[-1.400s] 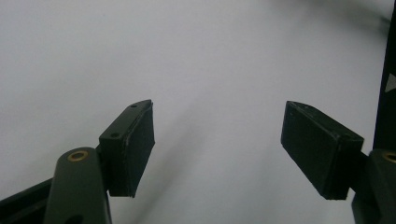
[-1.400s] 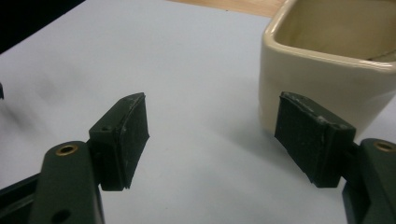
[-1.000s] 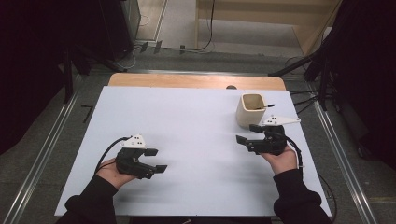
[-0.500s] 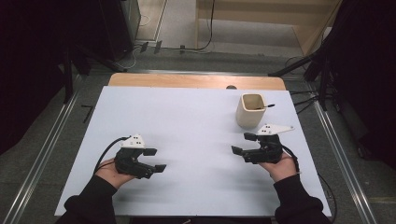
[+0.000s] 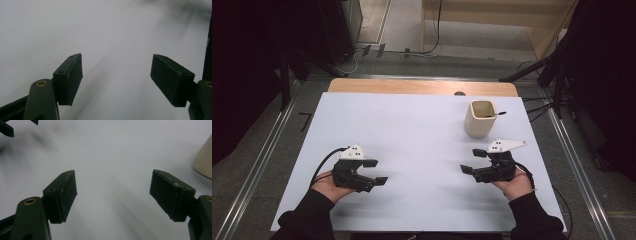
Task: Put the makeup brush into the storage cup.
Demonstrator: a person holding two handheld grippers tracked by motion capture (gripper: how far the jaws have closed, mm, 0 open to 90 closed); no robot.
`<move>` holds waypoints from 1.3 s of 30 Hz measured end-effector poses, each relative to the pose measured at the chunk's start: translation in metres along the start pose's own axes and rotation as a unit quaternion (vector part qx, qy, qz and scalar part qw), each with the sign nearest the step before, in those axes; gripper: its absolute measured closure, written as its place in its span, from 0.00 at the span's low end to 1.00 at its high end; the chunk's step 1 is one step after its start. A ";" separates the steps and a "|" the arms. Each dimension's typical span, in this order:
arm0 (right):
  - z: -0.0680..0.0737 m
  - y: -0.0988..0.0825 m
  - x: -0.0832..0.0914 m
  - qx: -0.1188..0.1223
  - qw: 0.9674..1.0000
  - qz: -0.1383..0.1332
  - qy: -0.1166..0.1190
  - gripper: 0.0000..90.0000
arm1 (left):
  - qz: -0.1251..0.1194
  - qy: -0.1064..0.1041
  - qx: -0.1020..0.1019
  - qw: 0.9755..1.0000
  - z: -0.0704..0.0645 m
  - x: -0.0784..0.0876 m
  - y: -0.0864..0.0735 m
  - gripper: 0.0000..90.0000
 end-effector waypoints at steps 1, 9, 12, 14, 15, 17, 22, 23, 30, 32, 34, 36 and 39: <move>0.001 -0.001 0.000 0.000 1.000 0.001 0.001 0.26 | 0.000 -0.001 -0.001 1.000 0.000 0.000 0.000 0.29; 0.003 -0.007 0.004 0.007 1.000 0.003 0.010 0.26 | -0.001 0.000 -0.005 1.000 -0.001 0.000 0.000 0.29; 0.003 -0.014 0.005 0.007 1.000 0.013 0.013 0.26 | -0.002 0.000 -0.007 1.000 -0.001 0.000 0.000 0.29; 0.002 -0.017 0.005 0.006 1.000 0.016 0.015 0.26 | -0.003 0.000 -0.007 1.000 -0.001 0.000 0.000 0.29; 0.002 -0.019 0.006 0.004 1.000 0.018 0.016 0.26 | -0.003 0.000 -0.007 1.000 -0.001 0.000 0.000 0.29; 0.001 -0.021 0.006 0.006 1.000 0.020 0.017 0.26 | -0.003 0.001 -0.007 1.000 -0.001 0.000 0.000 0.29; -0.002 -0.022 0.003 0.013 0.999 0.029 0.023 0.26 | -0.004 -0.004 -0.010 1.000 -0.003 -0.003 0.001 0.29; -0.002 -0.022 0.003 0.017 0.999 0.033 0.023 0.26 | -0.003 -0.004 -0.011 1.000 -0.003 -0.003 0.000 0.29; -0.004 -0.020 0.002 0.020 0.999 0.028 0.024 0.26 | 0.001 0.000 -0.016 1.000 0.001 -0.005 -0.001 0.29; -0.005 -0.021 0.002 0.023 0.999 0.030 0.023 0.26 | 0.000 0.001 -0.017 1.000 0.001 -0.005 -0.001 0.29; -0.005 -0.021 0.002 0.021 0.999 0.031 0.023 0.26 | 0.000 0.001 -0.017 1.000 0.001 -0.004 -0.001 0.29; -0.005 -0.021 0.002 0.023 0.999 0.031 0.023 0.26 | 0.000 0.001 -0.016 1.000 0.001 -0.004 -0.001 0.29; -0.004 -0.021 0.002 0.026 0.999 0.032 0.024 0.26 | 0.001 0.001 -0.017 1.000 0.001 -0.004 -0.001 0.29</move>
Point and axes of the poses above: each handheld gripper's, and its own axes: x roughly backward along the jaws, y roughly out of its top, z roughly to its left, the point moved 10 cm from there along -x, roughly forward along the jaws, and after that the axes turned 10 degrees about y, right-handed, at the moved point
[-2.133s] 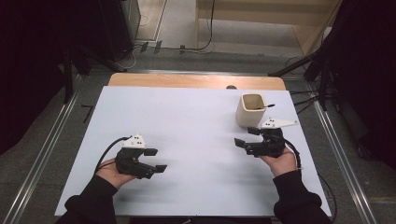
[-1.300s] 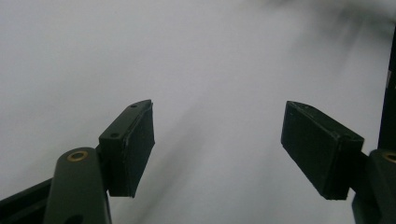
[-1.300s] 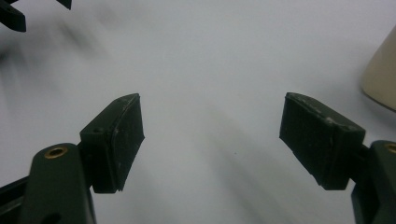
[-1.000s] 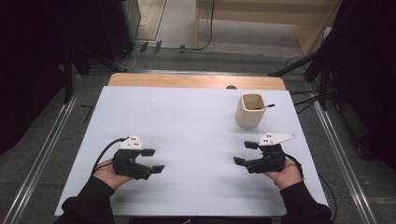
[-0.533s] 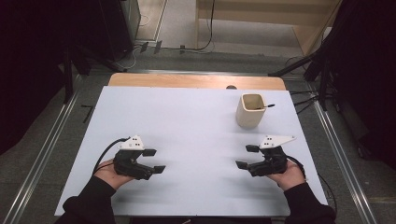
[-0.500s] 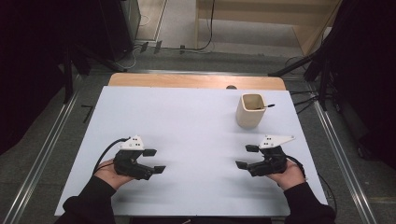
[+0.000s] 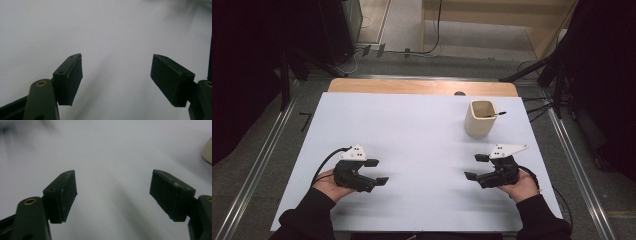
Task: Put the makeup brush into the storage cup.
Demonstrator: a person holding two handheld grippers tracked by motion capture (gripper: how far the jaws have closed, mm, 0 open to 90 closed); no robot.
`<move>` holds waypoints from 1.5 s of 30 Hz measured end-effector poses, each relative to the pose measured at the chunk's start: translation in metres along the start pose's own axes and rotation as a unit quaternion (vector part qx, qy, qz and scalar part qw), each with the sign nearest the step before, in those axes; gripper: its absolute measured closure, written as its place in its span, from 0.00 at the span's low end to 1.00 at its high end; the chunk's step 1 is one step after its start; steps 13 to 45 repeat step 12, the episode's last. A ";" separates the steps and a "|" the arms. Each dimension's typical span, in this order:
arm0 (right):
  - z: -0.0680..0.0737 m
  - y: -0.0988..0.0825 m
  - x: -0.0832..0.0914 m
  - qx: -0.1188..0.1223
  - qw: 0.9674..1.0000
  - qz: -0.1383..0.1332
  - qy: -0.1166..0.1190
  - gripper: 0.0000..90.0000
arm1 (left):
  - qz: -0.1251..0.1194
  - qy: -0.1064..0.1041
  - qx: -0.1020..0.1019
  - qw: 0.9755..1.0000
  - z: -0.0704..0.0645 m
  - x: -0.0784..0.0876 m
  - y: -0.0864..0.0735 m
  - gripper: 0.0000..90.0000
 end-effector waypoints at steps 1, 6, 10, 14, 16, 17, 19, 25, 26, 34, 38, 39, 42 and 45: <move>0.001 0.000 0.000 0.001 1.000 0.001 0.002 0.26 | 0.000 0.000 0.000 1.000 0.000 0.000 0.000 0.29; 0.002 0.000 -0.001 0.006 1.000 0.005 0.003 0.26 | 0.000 0.001 -0.002 1.000 0.000 0.001 0.001 0.29; 0.002 0.000 0.000 0.006 1.000 0.003 0.004 0.26 | 0.000 0.002 -0.002 1.000 0.001 0.001 0.000 0.29; 0.002 -0.001 0.001 0.006 1.000 0.005 0.004 0.25 | 0.000 0.001 -0.002 1.000 0.001 0.001 0.000 0.29; 0.002 -0.001 0.001 0.006 1.000 0.005 0.004 0.25 | 0.000 0.001 -0.002 1.000 0.001 0.001 0.000 0.29; 0.002 -0.001 0.001 0.006 1.000 0.005 0.004 0.25 | 0.000 0.001 -0.002 1.000 0.001 0.001 0.000 0.29; 0.002 -0.001 0.001 0.006 1.000 0.005 0.004 0.25 | 0.000 0.001 -0.002 1.000 0.001 0.001 0.000 0.29; 0.002 -0.001 0.001 0.006 1.000 0.005 0.004 0.25 | 0.000 0.001 -0.002 1.000 0.001 0.001 0.000 0.29; 0.002 -0.001 0.001 0.006 1.000 0.005 0.004 0.25 | 0.000 0.001 -0.002 1.000 0.001 0.001 0.000 0.29; 0.002 -0.001 0.001 0.006 1.000 0.005 0.004 0.25 | 0.000 0.001 -0.002 1.000 0.001 0.001 0.000 0.29; 0.002 -0.001 0.001 0.006 1.000 0.005 0.004 0.25 | 0.000 0.001 -0.002 1.000 0.001 0.001 0.000 0.29; 0.002 -0.001 0.001 0.006 1.000 0.005 0.004 0.25 | 0.000 0.001 -0.002 1.000 0.001 0.001 0.000 0.29; 0.002 -0.001 0.001 0.006 1.000 0.005 0.004 0.25 | 0.000 0.001 -0.002 1.000 0.001 0.001 0.000 0.29; 0.002 -0.001 0.001 0.006 1.000 0.005 0.004 0.25 | 0.000 0.001 -0.002 1.000 0.001 0.001 0.000 0.29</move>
Point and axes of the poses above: each handheld gripper's, and its own axes: x roughly backward along the jaws, y roughly out of its top, z roughly to its left, the point moved 10 cm from there along -x, roughly forward along the jaws, and after that the axes turned 10 degrees about y, right-handed, at the moved point
